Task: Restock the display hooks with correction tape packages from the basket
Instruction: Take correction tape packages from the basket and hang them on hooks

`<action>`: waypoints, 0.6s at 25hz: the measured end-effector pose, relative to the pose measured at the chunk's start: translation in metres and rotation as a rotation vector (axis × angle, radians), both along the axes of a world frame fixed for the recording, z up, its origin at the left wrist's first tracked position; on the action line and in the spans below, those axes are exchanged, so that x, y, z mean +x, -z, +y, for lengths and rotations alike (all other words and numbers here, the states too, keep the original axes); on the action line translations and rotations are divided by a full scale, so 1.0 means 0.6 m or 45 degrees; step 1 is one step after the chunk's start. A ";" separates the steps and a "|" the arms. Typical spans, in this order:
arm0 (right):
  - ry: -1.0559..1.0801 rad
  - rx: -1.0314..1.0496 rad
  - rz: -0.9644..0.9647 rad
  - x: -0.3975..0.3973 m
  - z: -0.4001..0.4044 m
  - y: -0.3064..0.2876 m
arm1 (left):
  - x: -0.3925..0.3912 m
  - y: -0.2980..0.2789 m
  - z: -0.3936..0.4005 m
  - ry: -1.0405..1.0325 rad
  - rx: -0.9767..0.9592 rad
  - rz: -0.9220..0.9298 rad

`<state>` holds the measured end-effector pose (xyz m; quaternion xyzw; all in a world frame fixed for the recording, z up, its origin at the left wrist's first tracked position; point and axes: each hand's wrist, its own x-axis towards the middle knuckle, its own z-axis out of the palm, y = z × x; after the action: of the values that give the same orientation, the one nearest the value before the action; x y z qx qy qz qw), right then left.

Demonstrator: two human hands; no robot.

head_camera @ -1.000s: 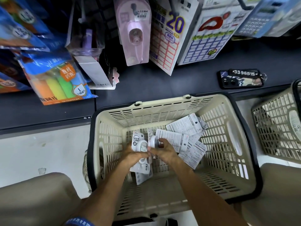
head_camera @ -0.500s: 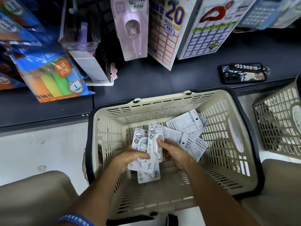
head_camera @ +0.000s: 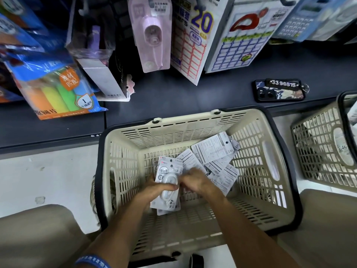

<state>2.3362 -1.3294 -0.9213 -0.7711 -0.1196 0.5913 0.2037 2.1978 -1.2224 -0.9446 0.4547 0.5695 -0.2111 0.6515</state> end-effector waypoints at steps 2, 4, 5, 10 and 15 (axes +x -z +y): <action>-0.045 -0.022 -0.678 0.017 0.005 0.013 | 0.007 0.000 -0.001 -0.031 0.037 0.008; -0.038 -0.129 -0.799 0.031 0.000 0.034 | 0.014 -0.001 -0.003 -0.073 0.080 -0.005; 0.028 -0.148 -0.655 0.036 -0.004 0.043 | 0.017 -0.001 -0.005 -0.089 0.094 -0.020; 0.495 0.103 0.061 0.038 -0.018 0.053 | 0.041 -0.005 -0.009 -0.137 0.125 -0.074; 0.850 0.448 0.623 0.081 -0.041 0.017 | 0.066 -0.038 -0.009 -0.255 0.078 -0.149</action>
<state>2.3849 -1.3539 -0.9312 -0.5584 0.0886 0.6288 0.5338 2.2372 -1.2277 -0.9217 0.4270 0.5791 -0.1006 0.6871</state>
